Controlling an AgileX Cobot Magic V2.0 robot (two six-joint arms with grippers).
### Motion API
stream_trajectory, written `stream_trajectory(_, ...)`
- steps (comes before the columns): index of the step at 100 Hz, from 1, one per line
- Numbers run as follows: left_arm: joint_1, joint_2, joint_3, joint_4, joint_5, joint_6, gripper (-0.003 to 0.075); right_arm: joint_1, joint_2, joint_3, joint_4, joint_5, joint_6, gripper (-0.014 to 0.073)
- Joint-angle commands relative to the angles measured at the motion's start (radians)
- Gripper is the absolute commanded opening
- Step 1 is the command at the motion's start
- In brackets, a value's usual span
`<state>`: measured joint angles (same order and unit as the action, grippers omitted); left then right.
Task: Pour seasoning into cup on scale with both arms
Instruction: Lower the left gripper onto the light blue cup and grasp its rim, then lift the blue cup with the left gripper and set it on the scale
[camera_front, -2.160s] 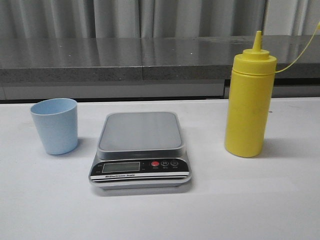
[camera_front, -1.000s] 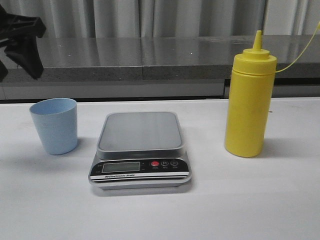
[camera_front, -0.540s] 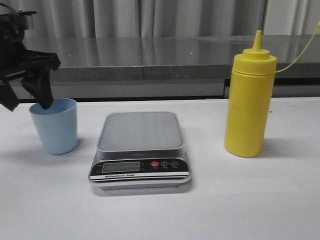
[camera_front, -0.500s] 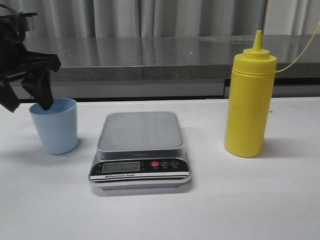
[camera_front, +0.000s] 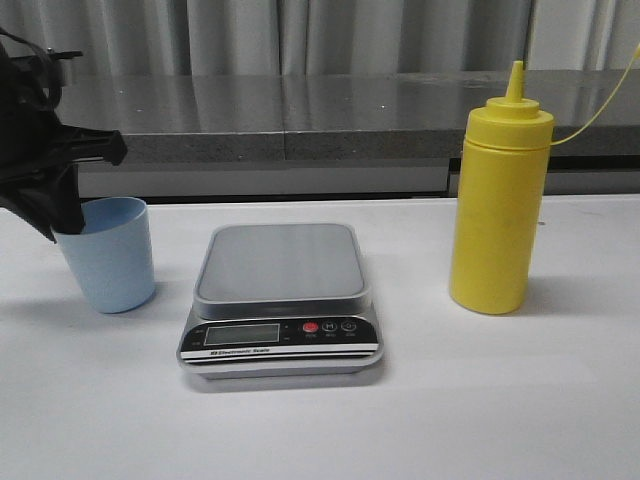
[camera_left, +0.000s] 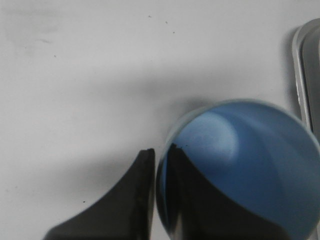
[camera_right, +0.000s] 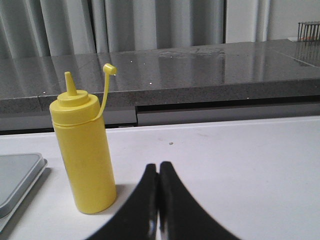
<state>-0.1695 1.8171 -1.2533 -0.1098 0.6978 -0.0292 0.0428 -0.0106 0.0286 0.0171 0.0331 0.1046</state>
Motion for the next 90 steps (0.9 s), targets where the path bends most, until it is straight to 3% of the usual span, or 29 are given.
stream_trajectory(1, -0.006, -0.044, -0.030, -0.014, -0.035, 0.000, -0.0020, -0.003, -0.023, -0.016, -0.004, -0.087, -0.002, -0.0068)
stream_trajectory(26, -0.006, -0.057, -0.055, -0.014, -0.035, 0.000, -0.0020, -0.003, -0.023, -0.016, -0.004, -0.087, -0.002, -0.0068)
stream_trajectory(51, -0.034, -0.095, -0.190, -0.014, 0.010, 0.000, -0.0020, -0.003, -0.023, -0.016, -0.004, -0.087, -0.002, -0.0068)
stream_trajectory(90, -0.236, -0.085, -0.295, -0.014, -0.007, 0.127, -0.0020, -0.003, -0.023, -0.016, -0.004, -0.087, -0.002, -0.0068)
